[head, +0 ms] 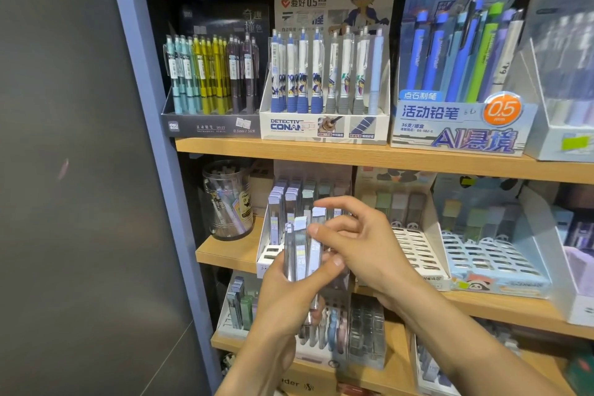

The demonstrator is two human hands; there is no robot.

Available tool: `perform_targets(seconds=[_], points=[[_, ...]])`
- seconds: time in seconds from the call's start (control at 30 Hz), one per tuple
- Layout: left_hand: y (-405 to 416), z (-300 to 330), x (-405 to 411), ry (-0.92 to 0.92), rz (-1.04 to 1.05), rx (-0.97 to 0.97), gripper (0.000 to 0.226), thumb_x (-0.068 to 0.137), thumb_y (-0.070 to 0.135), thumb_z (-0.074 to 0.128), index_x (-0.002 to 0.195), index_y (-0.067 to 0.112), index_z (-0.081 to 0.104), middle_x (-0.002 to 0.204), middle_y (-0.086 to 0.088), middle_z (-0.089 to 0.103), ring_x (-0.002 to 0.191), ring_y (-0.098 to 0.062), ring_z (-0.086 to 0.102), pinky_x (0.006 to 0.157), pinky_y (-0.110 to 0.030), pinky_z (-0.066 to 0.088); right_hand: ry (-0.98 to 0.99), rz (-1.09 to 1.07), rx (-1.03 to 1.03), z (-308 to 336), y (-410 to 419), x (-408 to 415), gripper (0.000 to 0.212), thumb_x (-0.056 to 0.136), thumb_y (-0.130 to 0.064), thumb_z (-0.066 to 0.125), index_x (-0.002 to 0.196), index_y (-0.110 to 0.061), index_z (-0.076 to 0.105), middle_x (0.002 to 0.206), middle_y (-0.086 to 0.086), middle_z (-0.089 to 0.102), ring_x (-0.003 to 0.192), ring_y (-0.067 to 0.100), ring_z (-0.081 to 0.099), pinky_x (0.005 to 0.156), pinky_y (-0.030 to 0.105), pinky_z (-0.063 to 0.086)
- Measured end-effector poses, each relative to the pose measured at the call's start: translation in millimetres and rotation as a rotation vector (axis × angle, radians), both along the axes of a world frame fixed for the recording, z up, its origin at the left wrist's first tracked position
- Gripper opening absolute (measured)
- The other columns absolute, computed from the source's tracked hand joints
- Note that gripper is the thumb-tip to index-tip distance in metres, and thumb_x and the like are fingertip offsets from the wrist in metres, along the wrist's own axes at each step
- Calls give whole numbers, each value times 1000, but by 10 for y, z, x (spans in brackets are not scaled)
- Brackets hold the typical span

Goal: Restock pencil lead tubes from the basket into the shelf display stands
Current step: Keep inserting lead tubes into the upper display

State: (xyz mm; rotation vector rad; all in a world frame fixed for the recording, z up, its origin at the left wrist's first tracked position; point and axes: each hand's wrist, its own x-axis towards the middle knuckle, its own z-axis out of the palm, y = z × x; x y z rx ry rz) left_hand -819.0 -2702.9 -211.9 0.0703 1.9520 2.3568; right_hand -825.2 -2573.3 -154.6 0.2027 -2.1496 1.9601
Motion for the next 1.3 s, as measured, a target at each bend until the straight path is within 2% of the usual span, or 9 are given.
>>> perform_targets(seconds=[0.07, 0.17, 0.27, 0.33, 0.4, 0.5, 0.7, 0.87, 1.3], points=[[-61, 12, -7, -24, 14, -21, 105, 49, 65, 97, 137, 21, 59, 116, -17, 75, 84, -46, 71, 69, -51, 61, -21, 37, -22, 10, -1, -3, 29, 89, -13, 77, 114, -26, 70, 83, 12, 75, 70, 15, 69, 71, 30, 61], [-155, -7, -29, -70, -13, 97, 97, 61, 69, 91, 134, 13, 61, 99, -16, 70, 50, -21, 51, 47, -29, 45, -61, 21, -94, -7, -16, -58, 30, 91, -9, 75, 116, -23, 70, 85, 11, 77, 74, 16, 72, 78, 32, 63], [-268, -16, -56, -111, -24, 201, 73, 78, 61, 82, 123, 7, 65, 87, -9, 58, 44, -19, 40, 41, -26, 38, -27, -73, -219, -27, -32, -141, 32, 90, -6, 75, 117, -21, 67, 85, 9, 78, 76, 17, 75, 73, 29, 62], [-340, -1, -60, -104, 8, 172, 54, 83, 56, 77, 101, 7, 64, 74, -6, 51, 44, -19, 39, 40, -27, 37, 69, -143, -247, -33, -37, -180, 32, 90, -7, 75, 116, -23, 65, 85, 8, 78, 81, 22, 76, 74, 28, 62], [-401, 15, -60, -111, 53, 141, 47, 85, 56, 76, 89, 13, 59, 66, -4, 46, 44, -19, 38, 41, -27, 37, 213, -200, -187, -34, -62, -217, 32, 91, -9, 75, 115, -25, 63, 83, 8, 76, 81, 25, 75, 76, 30, 63], [-485, -12, -90, -138, 115, 166, 39, 88, 47, 77, 98, 12, 64, 66, -2, 49, 44, -18, 39, 44, -29, 35, 374, -254, 1, -47, -135, -287, 30, 92, -13, 75, 113, -30, 61, 81, -2, 73, 83, 12, 72, 77, 24, 58], [-567, -62, -115, -155, 129, 183, 27, 90, 31, 77, 100, 12, 61, 68, -5, 50, 44, -19, 37, 44, -28, 32, 457, -236, 251, -147, -238, -448, 28, 96, -16, 70, 117, -33, 60, 94, -3, 70, 91, 8, 67, 74, 25, 62], [-562, -53, -94, -145, 116, 171, 33, 90, 29, 78, 111, 8, 63, 72, -6, 50, 45, -18, 37, 42, -27, 32, 471, -226, 317, -145, -223, -514, 26, 96, -17, 69, 117, -30, 61, 96, -5, 70, 91, 6, 66, 71, 16, 57], [-536, 32, -19, -103, 37, 313, 28, 98, 27, 48, 112, 6, 61, 67, -5, 51, 41, -17, 38, 39, -23, 31, 548, -174, 561, -273, -260, -623, 39, 93, -12, 73, 126, -30, 65, 101, -9, 59, 84, 10, 62, 75, 36, 58]])
